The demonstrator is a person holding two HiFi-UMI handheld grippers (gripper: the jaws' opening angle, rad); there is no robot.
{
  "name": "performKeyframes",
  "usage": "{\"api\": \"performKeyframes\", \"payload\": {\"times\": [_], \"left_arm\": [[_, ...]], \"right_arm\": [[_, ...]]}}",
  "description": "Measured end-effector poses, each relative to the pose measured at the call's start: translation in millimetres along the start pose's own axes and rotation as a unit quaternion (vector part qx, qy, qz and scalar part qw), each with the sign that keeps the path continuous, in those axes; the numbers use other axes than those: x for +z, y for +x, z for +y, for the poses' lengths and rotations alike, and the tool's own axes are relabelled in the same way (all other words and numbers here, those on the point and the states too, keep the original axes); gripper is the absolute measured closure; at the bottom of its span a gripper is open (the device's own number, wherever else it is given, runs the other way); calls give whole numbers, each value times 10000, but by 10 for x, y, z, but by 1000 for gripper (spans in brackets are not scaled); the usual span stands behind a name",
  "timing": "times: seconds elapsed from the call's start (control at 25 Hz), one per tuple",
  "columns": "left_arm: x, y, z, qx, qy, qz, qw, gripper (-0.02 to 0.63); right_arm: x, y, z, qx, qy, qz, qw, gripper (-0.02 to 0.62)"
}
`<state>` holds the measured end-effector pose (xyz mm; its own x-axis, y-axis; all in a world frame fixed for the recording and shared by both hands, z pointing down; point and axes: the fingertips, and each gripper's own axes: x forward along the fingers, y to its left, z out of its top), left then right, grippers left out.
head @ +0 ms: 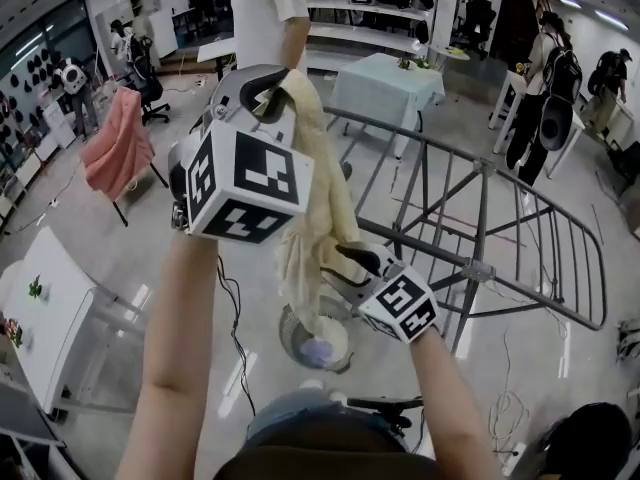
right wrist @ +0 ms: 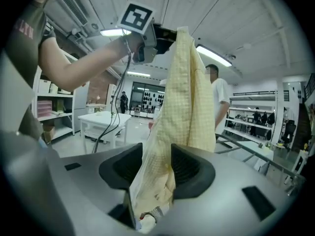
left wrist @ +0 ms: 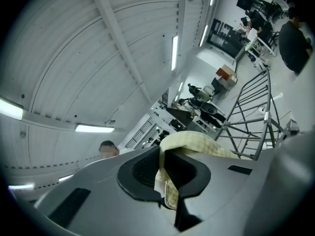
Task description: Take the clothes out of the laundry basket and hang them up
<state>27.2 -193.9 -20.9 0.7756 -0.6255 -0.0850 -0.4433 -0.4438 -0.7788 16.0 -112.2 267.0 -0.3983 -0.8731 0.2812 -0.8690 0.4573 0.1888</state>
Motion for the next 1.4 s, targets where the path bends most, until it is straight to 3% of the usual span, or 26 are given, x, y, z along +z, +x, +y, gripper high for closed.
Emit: {"api": "performKeyframes", "payload": {"times": [0.16, 0.28, 0.48, 0.6, 0.68, 0.72, 0.88, 1.08, 1.24, 1.32, 1.4], "left_arm": [[34, 54, 70, 9, 47, 8, 10000, 580], [67, 110, 98, -31, 58, -73, 10000, 580], [-6, 255, 69, -208, -2, -198, 9996, 580], [-76, 364, 92, -316, -193, -286, 9989, 580], [-136, 441, 140, -330, -325, -328, 9984, 580], [-184, 479, 170, -317, -358, -313, 9984, 580], [-449, 620, 273, -303, -352, -104, 9989, 580], [-740, 804, 333, -281, -316, 115, 9990, 580], [-818, 967, 339, -201, -123, 149, 9996, 580], [-799, 1076, 383, -59, 54, 160, 9998, 580], [-759, 1185, 440, 65, 294, 147, 9994, 580]], "right_arm": [[-186, 355, -254, -407, 470, 479, 9969, 395], [-207, 570, -314, -276, 748, 478, 9957, 307], [-143, 888, -436, -157, 761, 320, 9965, 286], [-80, 897, -457, -65, 611, 134, 9980, 323], [-65, 857, -466, -96, 489, 57, 9987, 462], [-70, 815, -465, -116, 426, 78, 9990, 499], [-145, 400, -525, -305, 111, 487, 9983, 526], [1, -343, -938, -970, -113, 825, 9918, 546], [423, -887, -1447, -1988, -785, 1121, 9704, 552], [715, -1100, -1753, -2584, -1123, 1267, 9511, 552], [1002, -1289, -2032, -3178, -1517, 1478, 9242, 552]]}}
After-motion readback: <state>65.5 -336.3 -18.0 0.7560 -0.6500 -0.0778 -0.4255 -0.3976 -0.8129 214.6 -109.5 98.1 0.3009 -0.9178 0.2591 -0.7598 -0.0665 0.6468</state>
